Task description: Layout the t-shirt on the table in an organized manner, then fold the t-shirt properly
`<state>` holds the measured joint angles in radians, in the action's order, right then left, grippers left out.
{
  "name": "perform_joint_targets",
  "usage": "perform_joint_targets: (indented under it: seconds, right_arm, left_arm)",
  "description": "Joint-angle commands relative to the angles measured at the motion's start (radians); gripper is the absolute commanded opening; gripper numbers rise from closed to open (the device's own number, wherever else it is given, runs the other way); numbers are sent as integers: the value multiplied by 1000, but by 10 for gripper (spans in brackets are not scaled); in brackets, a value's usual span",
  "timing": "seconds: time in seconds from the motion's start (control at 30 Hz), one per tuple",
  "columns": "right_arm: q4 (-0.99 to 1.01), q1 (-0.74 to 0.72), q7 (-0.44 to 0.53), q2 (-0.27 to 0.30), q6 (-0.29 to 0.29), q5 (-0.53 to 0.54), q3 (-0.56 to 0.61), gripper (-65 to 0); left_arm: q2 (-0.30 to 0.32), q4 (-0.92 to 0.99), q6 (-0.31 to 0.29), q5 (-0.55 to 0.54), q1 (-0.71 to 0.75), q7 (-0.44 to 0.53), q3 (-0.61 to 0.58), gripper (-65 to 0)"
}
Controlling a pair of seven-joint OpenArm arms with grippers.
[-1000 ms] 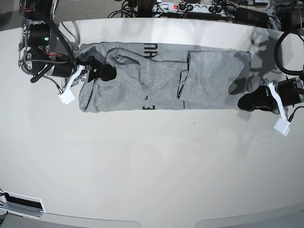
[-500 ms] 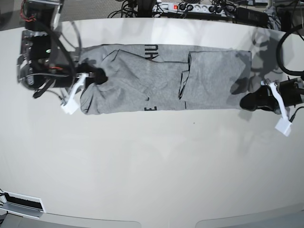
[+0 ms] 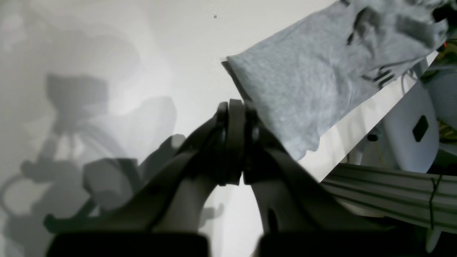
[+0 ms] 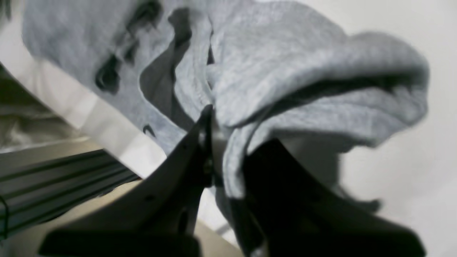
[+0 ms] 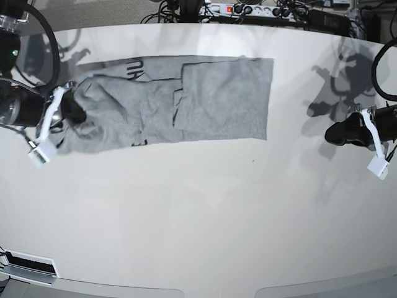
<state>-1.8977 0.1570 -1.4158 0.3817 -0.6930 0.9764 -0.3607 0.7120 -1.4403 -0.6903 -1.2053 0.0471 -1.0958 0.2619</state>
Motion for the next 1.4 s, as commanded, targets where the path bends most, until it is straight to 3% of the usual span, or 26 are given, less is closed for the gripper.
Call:
perform_joint_targets:
  seconds: [0.0, 0.17, 0.4, 0.57, 0.73, 0.93, 1.0, 1.03, 1.13, 1.17, 1.2, 1.27, 1.37]
  right_arm:
    - [-55, -8, 20, 18, -5, 14, -33, -650]
    - [-189, 31, 20, -5, 13, 130, -112, -650]
    - [-208, 45, 20, -194, -5, 301, -97, -650]
    - [-208, 45, 20, -327, -5, 422, 2, -650]
    - [-193, 45, 20, -401, -5, 297, 192, -650]
    - [-155, 42, 20, -407, -5, 130, 416, -650]
    - [-155, 42, 78, -407, -5, 57, 484, -650]
    - [-155, 42, 119, -406, -5, 21, 520, -577]
    - [-155, 41, 244, -407, -5, -93, 609, -240]
    - [-155, 38, 296, -407, -5, -122, 634, -167]
    - [-155, 30, 334, -407, -5, -140, 656, -128]
    - [-155, 3, 350, -407, -5, -143, 695, -123]
    - [-156, -55, 276, -407, -5, -139, 729, -125]
  left_arm:
    - [22, -14, -8, -17, -16, 19, 10, -650]
    - [22, -14, -8, -18, -14, 20, 10, -650]
    - [22, -14, -8, -18, -13, 23, 10, -650]
    - [22, -14, -8, -18, -13, 23, 10, -650]
    - [21, -14, -8, -18, -14, 23, 10, -650]
    - [22, -14, -8, -18, -13, 23, 10, -650]
    - [21, -14, -8, -18, -14, 23, 10, -650]
    - [21, -14, -8, -18, -14, 23, 10, -650]
    - [21, -14, -8, -18, -14, 24, 10, -650]
    - [21, -14, -8, -18, -14, 23, 10, -650]
    - [19, -14, -8, -18, -14, 23, 10, -650]
    - [19, -14, -8, -18, -14, 23, 10, -650]
    - [19, -14, -8, -17, -14, 22, 10, -650]
